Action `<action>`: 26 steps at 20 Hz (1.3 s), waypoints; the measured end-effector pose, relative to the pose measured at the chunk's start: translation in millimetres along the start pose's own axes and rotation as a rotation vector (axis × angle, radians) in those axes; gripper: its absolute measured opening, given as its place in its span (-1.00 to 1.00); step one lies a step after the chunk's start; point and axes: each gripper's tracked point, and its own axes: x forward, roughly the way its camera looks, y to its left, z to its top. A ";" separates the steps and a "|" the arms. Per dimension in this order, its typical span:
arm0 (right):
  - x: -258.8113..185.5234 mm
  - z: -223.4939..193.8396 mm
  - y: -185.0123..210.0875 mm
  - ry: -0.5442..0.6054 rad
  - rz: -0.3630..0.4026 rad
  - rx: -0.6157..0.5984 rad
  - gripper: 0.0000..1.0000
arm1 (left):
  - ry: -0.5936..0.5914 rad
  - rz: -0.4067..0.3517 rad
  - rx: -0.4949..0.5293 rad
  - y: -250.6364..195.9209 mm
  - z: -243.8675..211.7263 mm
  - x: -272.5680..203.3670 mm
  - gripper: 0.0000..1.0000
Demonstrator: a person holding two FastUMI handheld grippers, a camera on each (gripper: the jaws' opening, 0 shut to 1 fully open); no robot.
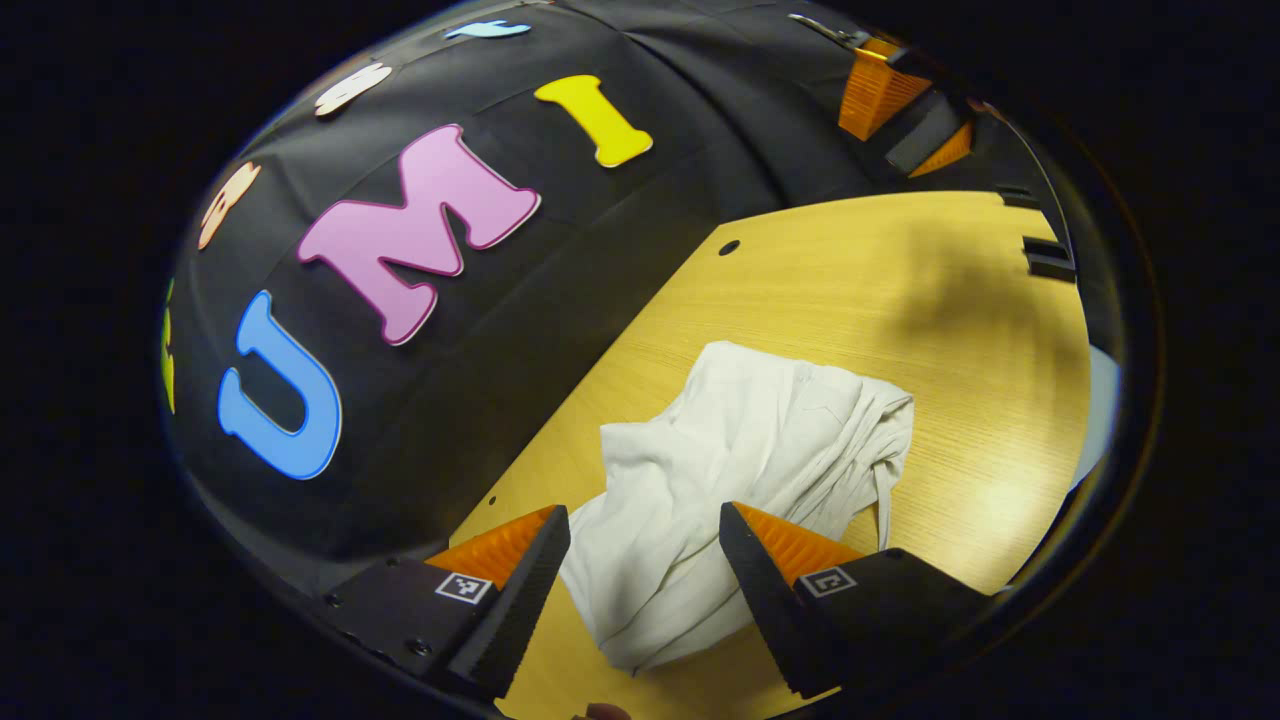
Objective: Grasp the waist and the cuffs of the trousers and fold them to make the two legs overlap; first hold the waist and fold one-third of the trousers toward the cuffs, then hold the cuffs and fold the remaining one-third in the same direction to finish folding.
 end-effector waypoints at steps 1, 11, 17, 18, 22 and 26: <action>-1.5 0.6 6.6 -0.011 0.007 0.002 0.29 | -0.002 0.004 -0.032 10.1 0.4 -10.6 0.92; -32.7 -24.2 90.1 -0.070 0.145 -0.049 0.29 | -0.159 0.008 -0.479 97.3 18.9 -118.0 0.93; -29.5 -31.9 112.5 -0.062 0.169 -0.054 0.30 | -0.188 -0.031 -0.788 119.9 17.3 -163.6 0.94; -28.5 -30.5 115.4 -0.062 0.173 -0.043 0.31 | -0.186 -0.016 -0.820 127.8 14.3 -169.7 0.94; -17.9 -34.5 115.2 -0.042 0.156 -0.052 0.31 | -0.190 0.044 -0.880 144.1 -2.9 -193.9 0.95; -4.4 -48.7 119.5 -0.014 0.150 -0.070 0.31 | -0.174 0.066 -0.885 144.9 -17.6 -202.0 0.92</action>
